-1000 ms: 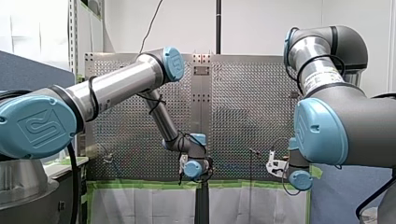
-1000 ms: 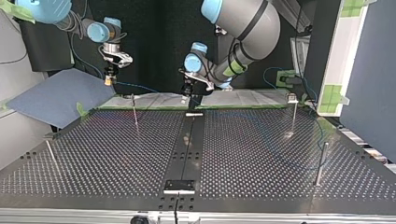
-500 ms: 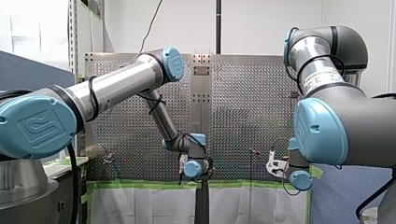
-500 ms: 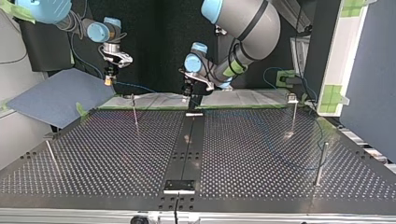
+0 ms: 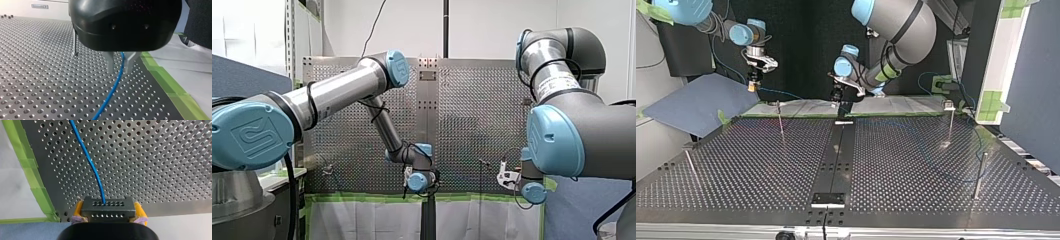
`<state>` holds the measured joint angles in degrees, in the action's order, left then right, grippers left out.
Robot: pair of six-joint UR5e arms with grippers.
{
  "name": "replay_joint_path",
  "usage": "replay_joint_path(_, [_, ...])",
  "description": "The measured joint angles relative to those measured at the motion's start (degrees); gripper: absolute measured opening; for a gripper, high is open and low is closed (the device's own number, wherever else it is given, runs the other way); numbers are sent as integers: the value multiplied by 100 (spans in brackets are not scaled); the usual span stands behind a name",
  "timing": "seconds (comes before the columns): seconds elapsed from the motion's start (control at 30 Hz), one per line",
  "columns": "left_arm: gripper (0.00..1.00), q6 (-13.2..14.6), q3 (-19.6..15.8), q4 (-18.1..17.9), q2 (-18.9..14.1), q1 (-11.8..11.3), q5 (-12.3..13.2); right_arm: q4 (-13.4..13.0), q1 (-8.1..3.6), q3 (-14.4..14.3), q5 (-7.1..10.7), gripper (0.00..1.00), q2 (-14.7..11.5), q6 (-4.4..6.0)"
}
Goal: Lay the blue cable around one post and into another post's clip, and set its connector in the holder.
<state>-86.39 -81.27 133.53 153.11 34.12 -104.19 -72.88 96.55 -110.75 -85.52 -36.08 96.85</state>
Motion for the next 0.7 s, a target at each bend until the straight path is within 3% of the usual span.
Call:
replay_joint_path(0.37, [12, 12, -10, -19, -4, -7, -14, 18, 0, -3, -1, 0, 0, -12])
replay_joint_path(0.6, [12, 25, -10, -26, -3, -9, -70, 38, 0, -4, -1, 0, 0, -25])
replay_joint_path(0.7, [19, 25, -9, -29, -1, -15, -83, 47, 4, -5, -3, 0, 0, -35])
